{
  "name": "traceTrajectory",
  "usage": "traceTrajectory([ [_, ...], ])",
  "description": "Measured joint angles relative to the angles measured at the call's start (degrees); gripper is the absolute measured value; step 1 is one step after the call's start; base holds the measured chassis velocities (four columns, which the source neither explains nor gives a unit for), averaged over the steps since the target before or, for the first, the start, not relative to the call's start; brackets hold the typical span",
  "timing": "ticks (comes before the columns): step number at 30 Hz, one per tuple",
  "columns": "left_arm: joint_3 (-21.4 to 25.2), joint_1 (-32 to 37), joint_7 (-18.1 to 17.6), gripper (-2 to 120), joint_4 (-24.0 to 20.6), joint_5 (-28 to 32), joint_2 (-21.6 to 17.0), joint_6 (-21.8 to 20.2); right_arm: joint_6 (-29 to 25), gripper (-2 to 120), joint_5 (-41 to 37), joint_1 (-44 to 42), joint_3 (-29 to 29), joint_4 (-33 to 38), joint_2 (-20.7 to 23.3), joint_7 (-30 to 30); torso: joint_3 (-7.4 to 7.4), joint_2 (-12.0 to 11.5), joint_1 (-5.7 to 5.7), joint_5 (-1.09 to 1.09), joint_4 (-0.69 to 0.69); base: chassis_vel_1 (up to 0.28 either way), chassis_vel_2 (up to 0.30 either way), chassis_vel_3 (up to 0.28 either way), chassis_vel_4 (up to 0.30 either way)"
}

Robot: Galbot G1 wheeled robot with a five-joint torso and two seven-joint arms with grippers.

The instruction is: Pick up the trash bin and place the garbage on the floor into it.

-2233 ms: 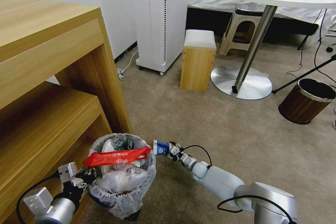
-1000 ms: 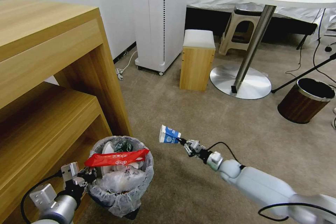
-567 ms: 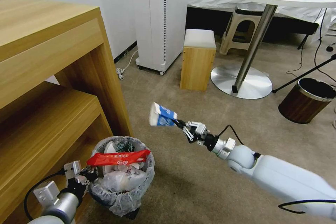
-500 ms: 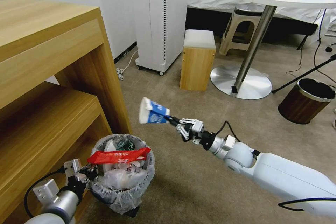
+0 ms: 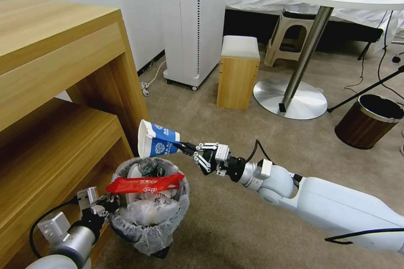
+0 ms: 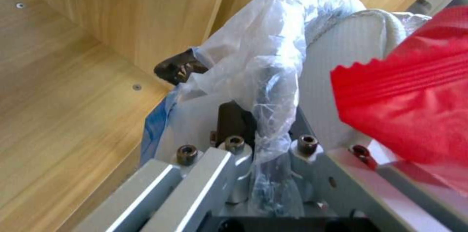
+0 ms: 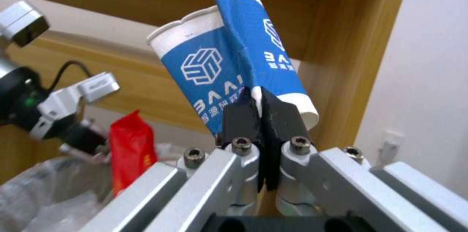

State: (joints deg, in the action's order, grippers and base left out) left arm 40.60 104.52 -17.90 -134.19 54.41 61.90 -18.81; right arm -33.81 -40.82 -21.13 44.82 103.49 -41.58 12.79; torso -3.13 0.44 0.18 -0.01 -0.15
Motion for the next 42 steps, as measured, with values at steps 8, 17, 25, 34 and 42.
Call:
traceTrajectory([
  [8, 0.2, 0.9, -0.1, 3, -1.5, 0.1, 0.4, -0.1, -0.2, 0, 0.4, 0.7, 4.5, -2.0, -1.3, 0.7, 0.00, 0.0, 0.00, 0.01, 0.00, 0.000, 0.000, 0.000, 0.000],
  [17, 0.8, 1.5, -0.2, 3, -2.9, 0.0, 1.1, -0.4, -0.2, 0, 0.3, 3.8, 12.2, -4.2, -4.6, 0.9, 0.00, 0.0, 0.01, 0.01, 0.01, 0.000, 0.000, 0.000, 0.000],
  [25, 1.0, 1.0, -0.4, 3, -2.9, 0.2, 1.2, -0.5, -0.2, 0, 0.7, 3.2, 13.8, -4.9, -4.6, 0.6, 0.00, 0.0, 0.01, 0.01, 0.01, 0.000, 0.000, 0.000, 0.000],
  [34, 0.7, 0.5, -0.6, 3, -2.6, 0.5, 1.2, -0.6, -1.0, 0, 2.9, 0.5, 14.3, -6.0, -3.1, 0.0, 0.00, 0.0, 0.01, 0.01, 0.00, 0.000, 0.000, 0.000, 0.000],
  [42, 0.9, 0.9, -0.6, 3, -2.5, 0.5, 1.1, -0.6, -1.3, 7, 4.4, 0.2, 13.3, -6.4, -3.7, -2.9, 0.00, 0.0, 0.01, 0.01, 0.01, 0.000, 0.000, 0.000, 0.000],
])
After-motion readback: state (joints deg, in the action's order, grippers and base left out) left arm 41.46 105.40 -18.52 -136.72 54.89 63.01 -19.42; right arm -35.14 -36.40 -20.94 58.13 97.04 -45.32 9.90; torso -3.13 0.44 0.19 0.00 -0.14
